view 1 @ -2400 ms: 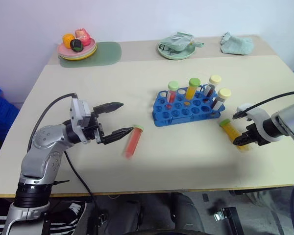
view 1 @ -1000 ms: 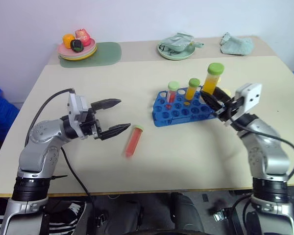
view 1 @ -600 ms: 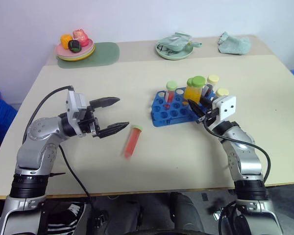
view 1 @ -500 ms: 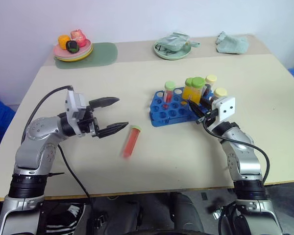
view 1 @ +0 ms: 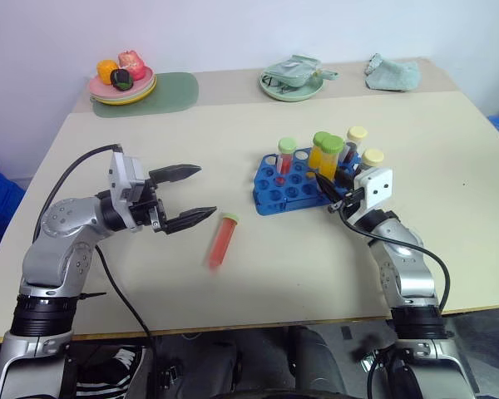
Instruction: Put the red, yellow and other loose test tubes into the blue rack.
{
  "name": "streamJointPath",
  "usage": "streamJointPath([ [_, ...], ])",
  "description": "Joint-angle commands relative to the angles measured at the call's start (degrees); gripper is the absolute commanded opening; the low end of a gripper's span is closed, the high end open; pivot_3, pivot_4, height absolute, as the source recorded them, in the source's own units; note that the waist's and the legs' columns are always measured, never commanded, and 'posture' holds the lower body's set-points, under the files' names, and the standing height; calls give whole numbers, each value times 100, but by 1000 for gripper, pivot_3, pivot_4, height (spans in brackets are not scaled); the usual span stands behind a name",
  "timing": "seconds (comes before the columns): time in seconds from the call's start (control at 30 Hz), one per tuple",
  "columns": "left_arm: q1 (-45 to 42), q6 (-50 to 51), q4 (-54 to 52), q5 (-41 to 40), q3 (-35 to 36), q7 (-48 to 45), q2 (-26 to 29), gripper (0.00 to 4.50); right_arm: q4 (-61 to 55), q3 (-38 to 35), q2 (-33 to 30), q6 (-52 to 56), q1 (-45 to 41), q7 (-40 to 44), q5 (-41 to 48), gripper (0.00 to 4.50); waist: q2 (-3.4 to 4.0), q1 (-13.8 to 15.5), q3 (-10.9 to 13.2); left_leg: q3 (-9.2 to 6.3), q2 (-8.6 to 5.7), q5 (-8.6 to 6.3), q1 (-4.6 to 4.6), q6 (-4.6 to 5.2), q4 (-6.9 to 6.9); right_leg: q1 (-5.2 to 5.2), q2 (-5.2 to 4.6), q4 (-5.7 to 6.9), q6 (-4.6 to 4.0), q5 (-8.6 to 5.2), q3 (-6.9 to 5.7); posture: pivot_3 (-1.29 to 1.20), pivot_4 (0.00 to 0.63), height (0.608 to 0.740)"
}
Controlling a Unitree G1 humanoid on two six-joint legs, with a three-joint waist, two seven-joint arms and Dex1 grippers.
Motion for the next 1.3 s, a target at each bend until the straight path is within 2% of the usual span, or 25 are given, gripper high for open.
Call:
streamJointPath([
  [0.03, -71, -18, -190, -54, 207, 31, 91, 4500, -26, -58, 98, -63, -73, -84, 128, 810, 0, 2, 0, 0, 0, 0, 0, 0, 0, 0, 0, 0, 0, 0, 0, 0, 150, 740],
  [0.23, -54, 14, -233, -70, 223, 51, 123, 4500, 179, -142, 55, -138, -157, -275, 12, 810, 0, 0, 0, 0, 0, 0, 0, 0, 0, 0, 0, 0, 0, 0, 0, 0, 150, 740],
  [0.57, -77, 49, -271, -77, 229, 52, 115, 4500, 86, -156, -148, -139, -30, -110, 150, 810, 0, 2, 0, 0, 0, 0, 0, 0, 0, 0, 0, 0, 0, 0, 0, 0, 150, 740],
  [1.3, -31, 129, -335, -90, 268, 55, 124, 4500, 80, -32, -24, -109, 3, -187, 115, 810, 1, 3, -1, 0, 0, 0, 2, 0, 0, 1, 1, 0, 0, 0, 1, 0, 150, 740],
])
